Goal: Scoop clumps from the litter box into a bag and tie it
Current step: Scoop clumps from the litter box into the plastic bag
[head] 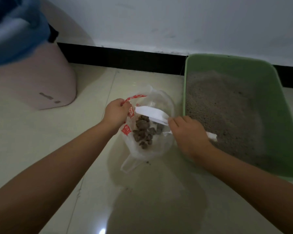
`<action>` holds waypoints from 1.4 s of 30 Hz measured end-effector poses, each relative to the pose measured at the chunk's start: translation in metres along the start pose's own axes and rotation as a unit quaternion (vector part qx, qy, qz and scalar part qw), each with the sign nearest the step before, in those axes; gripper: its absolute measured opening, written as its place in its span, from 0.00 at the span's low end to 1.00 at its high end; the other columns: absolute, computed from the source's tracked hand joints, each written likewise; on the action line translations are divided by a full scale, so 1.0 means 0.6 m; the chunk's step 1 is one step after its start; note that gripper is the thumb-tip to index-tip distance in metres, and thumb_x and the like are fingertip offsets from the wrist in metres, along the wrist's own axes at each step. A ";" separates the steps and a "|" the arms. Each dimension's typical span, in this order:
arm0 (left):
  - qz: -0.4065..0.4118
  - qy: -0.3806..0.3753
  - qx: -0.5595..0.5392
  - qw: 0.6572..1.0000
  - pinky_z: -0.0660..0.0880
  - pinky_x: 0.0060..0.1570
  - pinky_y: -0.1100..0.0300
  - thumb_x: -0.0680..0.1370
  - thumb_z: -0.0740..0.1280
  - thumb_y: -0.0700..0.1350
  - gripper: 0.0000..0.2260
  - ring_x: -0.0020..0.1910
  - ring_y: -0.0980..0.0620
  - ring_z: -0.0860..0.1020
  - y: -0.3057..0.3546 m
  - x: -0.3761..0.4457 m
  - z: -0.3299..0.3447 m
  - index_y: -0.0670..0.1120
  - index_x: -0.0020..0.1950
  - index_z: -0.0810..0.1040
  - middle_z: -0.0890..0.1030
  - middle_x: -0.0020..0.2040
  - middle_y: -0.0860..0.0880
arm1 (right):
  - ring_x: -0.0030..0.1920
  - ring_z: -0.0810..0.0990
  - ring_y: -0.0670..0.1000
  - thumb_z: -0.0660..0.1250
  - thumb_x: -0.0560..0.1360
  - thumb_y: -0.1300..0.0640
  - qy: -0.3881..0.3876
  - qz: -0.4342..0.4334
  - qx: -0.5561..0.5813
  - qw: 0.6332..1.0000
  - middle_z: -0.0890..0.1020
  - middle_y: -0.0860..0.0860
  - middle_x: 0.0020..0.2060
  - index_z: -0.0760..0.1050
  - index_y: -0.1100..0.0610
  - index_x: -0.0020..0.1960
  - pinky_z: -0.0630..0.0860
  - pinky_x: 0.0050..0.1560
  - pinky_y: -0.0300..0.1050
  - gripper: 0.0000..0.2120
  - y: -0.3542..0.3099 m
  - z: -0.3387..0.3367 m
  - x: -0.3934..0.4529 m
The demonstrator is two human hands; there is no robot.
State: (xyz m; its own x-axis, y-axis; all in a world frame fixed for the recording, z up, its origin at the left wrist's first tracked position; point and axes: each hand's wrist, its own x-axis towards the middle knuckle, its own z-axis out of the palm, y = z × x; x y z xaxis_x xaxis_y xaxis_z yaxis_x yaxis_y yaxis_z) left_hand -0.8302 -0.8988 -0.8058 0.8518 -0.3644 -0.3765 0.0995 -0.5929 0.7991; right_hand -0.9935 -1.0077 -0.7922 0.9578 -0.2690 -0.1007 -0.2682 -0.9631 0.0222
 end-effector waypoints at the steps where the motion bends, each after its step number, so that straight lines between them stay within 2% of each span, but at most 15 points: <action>1: 0.000 -0.001 -0.002 1.000 0.70 0.37 0.57 0.79 0.58 0.41 0.13 0.35 0.47 0.73 0.000 -0.001 -0.001 0.42 0.36 0.72 0.74 0.34 0.43 | 0.32 0.81 0.58 0.65 0.61 0.64 0.023 -0.001 -0.010 1.000 0.83 0.59 0.35 0.80 0.66 0.47 0.77 0.29 0.42 0.15 0.002 0.003 0.003; 4: -0.001 0.001 -0.007 1.000 0.71 0.35 0.57 0.79 0.58 0.41 0.14 0.36 0.46 0.73 0.001 -0.003 -0.006 0.44 0.33 0.70 0.73 0.32 0.45 | 0.28 0.80 0.56 0.54 0.64 0.64 0.032 -0.013 -0.023 0.999 0.83 0.57 0.32 0.81 0.64 0.42 0.74 0.26 0.39 0.18 0.011 0.007 0.002; 8: 0.004 0.006 -0.008 1.000 0.77 0.46 0.47 0.79 0.58 0.41 0.13 0.40 0.44 0.76 0.002 -0.006 -0.011 0.45 0.34 0.71 0.76 0.40 0.40 | 0.28 0.79 0.57 0.56 0.63 0.65 0.019 -0.044 -0.044 0.998 0.82 0.59 0.31 0.81 0.65 0.41 0.75 0.28 0.42 0.16 0.025 0.011 -0.004; 11: 0.004 0.010 0.006 1.000 0.76 0.48 0.48 0.80 0.57 0.41 0.13 0.41 0.44 0.76 0.001 -0.006 -0.014 0.45 0.35 0.71 0.76 0.39 0.41 | 0.27 0.78 0.55 0.53 0.63 0.62 0.033 -0.075 -0.070 0.994 0.81 0.56 0.29 0.81 0.61 0.39 0.73 0.28 0.40 0.17 0.032 0.008 -0.003; 14: 0.007 0.011 0.007 1.000 0.76 0.47 0.49 0.80 0.56 0.41 0.12 0.41 0.44 0.76 -0.001 -0.006 -0.018 0.44 0.38 0.72 0.76 0.42 0.40 | 0.28 0.78 0.55 0.58 0.63 0.62 0.032 -0.063 -0.079 0.994 0.81 0.55 0.30 0.82 0.59 0.40 0.73 0.31 0.40 0.14 0.037 0.003 -0.002; 16: 0.005 0.009 0.007 1.000 0.76 0.47 0.49 0.80 0.56 0.41 0.12 0.41 0.43 0.76 -0.003 -0.007 -0.020 0.44 0.38 0.72 0.76 0.41 0.40 | 0.27 0.79 0.56 0.71 0.57 0.63 0.037 -0.057 -0.098 0.993 0.81 0.55 0.29 0.82 0.59 0.40 0.74 0.32 0.42 0.11 0.037 0.005 -0.005; 20: 0.011 0.004 0.011 1.000 0.76 0.49 0.46 0.80 0.56 0.41 0.14 0.42 0.43 0.76 -0.004 -0.006 -0.021 0.46 0.35 0.71 0.76 0.41 0.41 | 0.30 0.80 0.59 0.79 0.48 0.68 0.040 -0.029 -0.073 0.996 0.83 0.58 0.33 0.82 0.61 0.45 0.76 0.35 0.49 0.25 0.042 0.008 -0.002; 22: 0.013 0.000 0.022 1.000 0.76 0.51 0.45 0.80 0.56 0.42 0.12 0.45 0.41 0.78 -0.004 -0.007 -0.021 0.44 0.40 0.74 0.78 0.46 0.39 | 0.29 0.80 0.60 0.79 0.47 0.69 0.040 -0.028 -0.065 0.997 0.82 0.59 0.33 0.82 0.62 0.45 0.77 0.30 0.50 0.26 0.046 0.011 -0.006; 25: 0.061 0.023 0.132 0.989 0.74 0.52 0.52 0.80 0.57 0.43 0.12 0.49 0.43 0.76 0.000 -0.013 -0.018 0.40 0.60 0.73 0.78 0.56 0.39 | 0.29 0.80 0.61 0.77 0.48 0.73 0.058 -0.032 -0.003 0.998 0.83 0.62 0.34 0.81 0.66 0.48 0.76 0.24 0.48 0.28 0.063 0.015 -0.020; 29: 0.263 0.103 0.313 0.907 0.66 0.60 0.50 0.76 0.64 0.43 0.21 0.63 0.41 0.68 0.007 -0.033 -0.001 0.40 0.68 0.68 0.70 0.64 0.40 | 0.27 0.80 0.60 0.67 0.63 0.73 0.117 0.084 0.111 0.983 0.82 0.63 0.32 0.79 0.69 0.53 0.75 0.26 0.46 0.18 0.114 -0.011 -0.063; 32: 0.493 0.077 0.306 0.811 0.70 0.51 0.52 0.72 0.60 0.43 0.15 0.52 0.40 0.74 0.015 -0.040 0.037 0.37 0.51 0.80 0.79 0.50 0.37 | 0.38 0.79 0.60 0.61 0.74 0.66 0.026 0.221 0.133 0.966 0.79 0.63 0.36 0.76 0.63 0.43 0.71 0.37 0.46 0.06 0.174 -0.054 -0.095; 33: 0.543 0.040 0.296 0.785 0.68 0.49 0.55 0.71 0.58 0.43 0.15 0.49 0.42 0.74 0.017 -0.040 0.056 0.37 0.46 0.80 0.80 0.45 0.38 | 0.40 0.77 0.59 0.60 0.76 0.63 -0.005 0.260 0.141 0.955 0.76 0.60 0.35 0.72 0.60 0.36 0.67 0.37 0.44 0.10 0.201 -0.061 -0.106; 35: 0.589 -0.046 0.290 0.753 0.65 0.45 0.56 0.71 0.57 0.44 0.15 0.45 0.46 0.71 0.023 -0.046 0.100 0.38 0.40 0.80 0.80 0.40 0.40 | 0.39 0.73 0.56 0.60 0.78 0.55 -0.086 0.305 0.107 0.943 0.76 0.59 0.35 0.68 0.57 0.33 0.64 0.35 0.42 0.15 0.241 -0.085 -0.127; 38: 0.629 -0.120 0.301 0.707 0.66 0.43 0.57 0.71 0.58 0.44 0.14 0.41 0.45 0.75 0.024 -0.050 0.158 0.38 0.35 0.79 0.79 0.37 0.42 | 0.45 0.78 0.59 0.63 0.74 0.43 -0.174 0.319 -0.002 0.931 0.81 0.61 0.46 0.76 0.59 0.50 0.71 0.41 0.43 0.19 0.291 -0.107 -0.148; 42: 0.680 -0.166 0.313 0.642 0.66 0.43 0.56 0.72 0.58 0.45 0.15 0.34 0.44 0.76 0.009 -0.034 0.193 0.40 0.30 0.76 0.76 0.30 0.43 | 0.38 0.75 0.54 0.57 0.74 0.37 -0.260 0.275 -0.129 0.916 0.76 0.53 0.33 0.78 0.59 0.48 0.75 0.43 0.44 0.25 0.330 -0.111 -0.154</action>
State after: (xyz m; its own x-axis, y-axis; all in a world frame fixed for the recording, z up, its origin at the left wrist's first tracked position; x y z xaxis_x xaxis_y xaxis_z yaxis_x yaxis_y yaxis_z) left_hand -0.9065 -0.9777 -0.8477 -0.2346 -0.9225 0.3064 -0.9348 0.3005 0.1892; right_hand -1.1284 -1.1741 -0.7125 0.4882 -0.7402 -0.4623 -0.5984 -0.6695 0.4401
